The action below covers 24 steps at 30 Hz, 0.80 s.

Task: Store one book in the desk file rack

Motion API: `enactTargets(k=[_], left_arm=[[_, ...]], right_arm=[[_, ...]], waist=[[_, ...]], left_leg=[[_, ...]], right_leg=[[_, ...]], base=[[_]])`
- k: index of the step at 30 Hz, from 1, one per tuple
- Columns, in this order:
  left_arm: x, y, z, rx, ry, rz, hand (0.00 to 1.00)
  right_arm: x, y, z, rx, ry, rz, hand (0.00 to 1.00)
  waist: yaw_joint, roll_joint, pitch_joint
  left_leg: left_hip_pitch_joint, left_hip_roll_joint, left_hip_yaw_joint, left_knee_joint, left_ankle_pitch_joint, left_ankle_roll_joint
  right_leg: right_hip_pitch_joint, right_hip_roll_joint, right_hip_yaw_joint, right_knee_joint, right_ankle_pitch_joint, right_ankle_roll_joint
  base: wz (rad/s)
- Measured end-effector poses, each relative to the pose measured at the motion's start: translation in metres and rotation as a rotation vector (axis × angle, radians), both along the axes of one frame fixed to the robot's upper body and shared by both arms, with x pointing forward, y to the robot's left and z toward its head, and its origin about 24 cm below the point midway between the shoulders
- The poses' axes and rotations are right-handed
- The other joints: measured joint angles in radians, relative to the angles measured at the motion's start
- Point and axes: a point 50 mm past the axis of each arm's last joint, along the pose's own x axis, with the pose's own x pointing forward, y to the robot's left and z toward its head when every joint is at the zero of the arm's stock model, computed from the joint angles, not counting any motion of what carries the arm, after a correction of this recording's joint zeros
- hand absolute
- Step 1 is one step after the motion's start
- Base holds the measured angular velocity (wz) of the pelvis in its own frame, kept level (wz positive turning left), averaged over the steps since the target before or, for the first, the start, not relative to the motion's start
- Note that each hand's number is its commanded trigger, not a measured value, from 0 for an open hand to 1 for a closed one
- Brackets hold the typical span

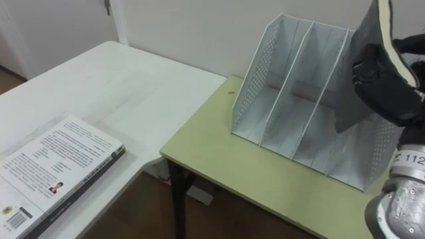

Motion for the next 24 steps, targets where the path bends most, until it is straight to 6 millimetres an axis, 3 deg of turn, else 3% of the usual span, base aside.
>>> enactTargets(k=[8,16,24], left_arm=[[0.002,0.001,0.000,0.006,-0.004,-0.003,0.00],[0.001,0.003,0.000,0.016,0.013,0.015,0.00],[0.005,0.004,0.000,0.023,0.014,-0.006,0.00]], right_arm=[[0.014,-0.019,-0.010,0.064,0.050,-0.059,1.00],[0.034,-0.037,-0.001,0.112,0.041,-0.113,1.00],[0.052,-0.051,-0.007,0.202,0.092,-0.143,1.00]], waist=[[-0.004,-0.005,0.0004],[-0.001,-0.006,-0.0002],[0.003,-0.007,0.0001]], left_leg=[[-0.010,-0.002,-0.014,0.003,0.000,0.000],[-0.008,0.000,-0.023,0.002,0.000,0.000],[-0.007,-0.001,-0.054,0.006,0.000,0.000]], right_leg=[[-0.002,-0.003,-0.019,0.000,0.000,0.000],[0.001,-0.001,-0.018,0.001,0.002,-0.003],[0.006,-0.001,-0.021,0.002,0.004,-0.005]], base=[[0.05],[0.00],[0.01]])
